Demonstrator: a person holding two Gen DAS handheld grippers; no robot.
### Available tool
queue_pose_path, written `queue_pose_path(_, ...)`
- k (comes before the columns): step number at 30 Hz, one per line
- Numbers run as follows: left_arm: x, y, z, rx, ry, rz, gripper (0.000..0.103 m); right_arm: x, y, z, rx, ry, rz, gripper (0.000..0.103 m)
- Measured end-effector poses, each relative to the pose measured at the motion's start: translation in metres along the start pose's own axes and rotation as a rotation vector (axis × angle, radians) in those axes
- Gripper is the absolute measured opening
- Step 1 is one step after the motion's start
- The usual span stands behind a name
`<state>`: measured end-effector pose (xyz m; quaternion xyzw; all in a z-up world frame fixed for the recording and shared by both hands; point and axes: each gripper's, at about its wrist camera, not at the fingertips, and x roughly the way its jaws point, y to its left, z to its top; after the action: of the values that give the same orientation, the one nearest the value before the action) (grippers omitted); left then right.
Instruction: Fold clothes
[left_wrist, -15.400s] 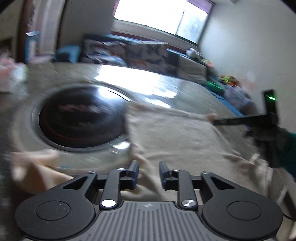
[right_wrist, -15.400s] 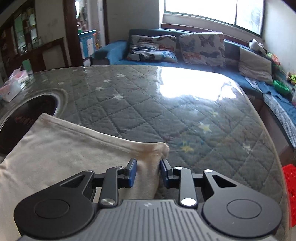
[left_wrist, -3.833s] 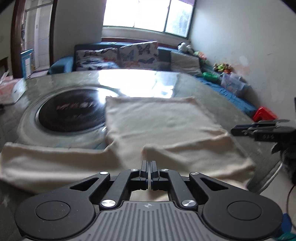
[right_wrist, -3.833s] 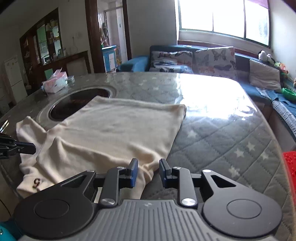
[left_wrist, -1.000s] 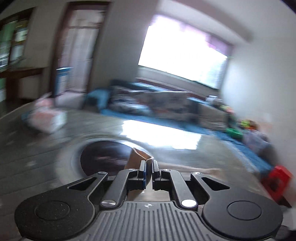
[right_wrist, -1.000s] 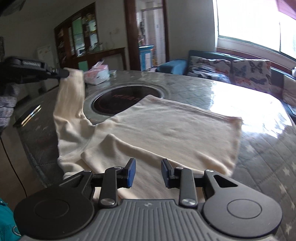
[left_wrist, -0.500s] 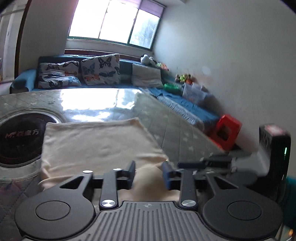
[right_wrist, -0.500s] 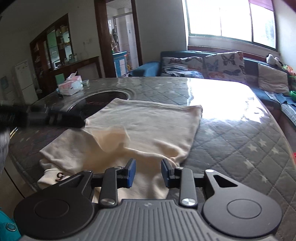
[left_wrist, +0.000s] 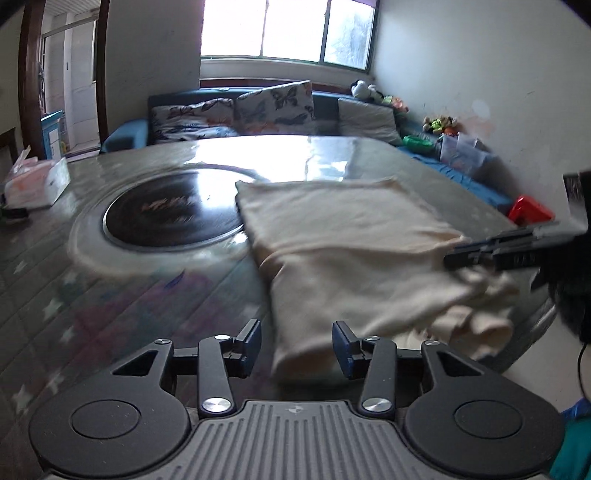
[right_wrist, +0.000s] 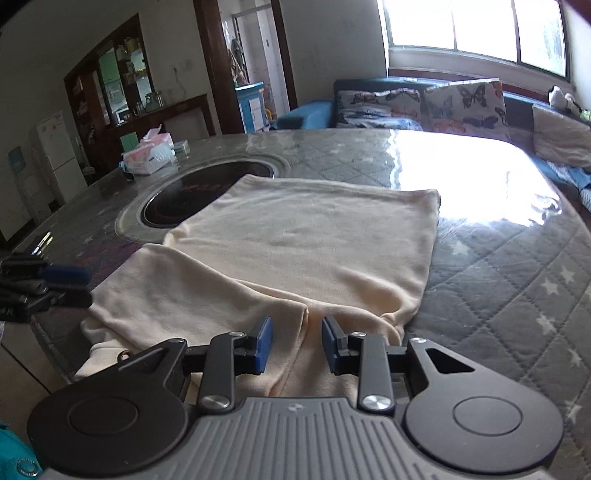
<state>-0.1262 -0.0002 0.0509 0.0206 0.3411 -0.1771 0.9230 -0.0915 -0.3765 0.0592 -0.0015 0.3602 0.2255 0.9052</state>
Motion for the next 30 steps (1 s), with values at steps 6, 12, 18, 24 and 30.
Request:
queue_pose_path(6,0.004,-0.006,-0.007,0.037,-0.005,0.007,0.044,0.005,0.008,0.001,-0.026,0.021,-0.014,0.015)
queue_pose_path(12,0.004,-0.013,-0.011,0.092,-0.027,0.011,0.013,-0.003,0.014,0.005,-0.047,-0.003,-0.039,0.006)
queue_pose_path(18,-0.002,-0.015,-0.013,0.111,-0.041,0.012,0.008,-0.026,0.022,0.015,-0.075,-0.063,-0.074,0.003)
queue_pose_path(24,-0.001,-0.009,-0.011,0.1,-0.009,-0.017,0.012,-0.017,0.016,0.007,-0.065,-0.007,-0.112,0.004)
queue_pose_path(30,-0.01,0.003,0.013,0.067,-0.036,-0.034,0.012,-0.026,0.01,0.011,-0.068,-0.037,-0.118,0.007)
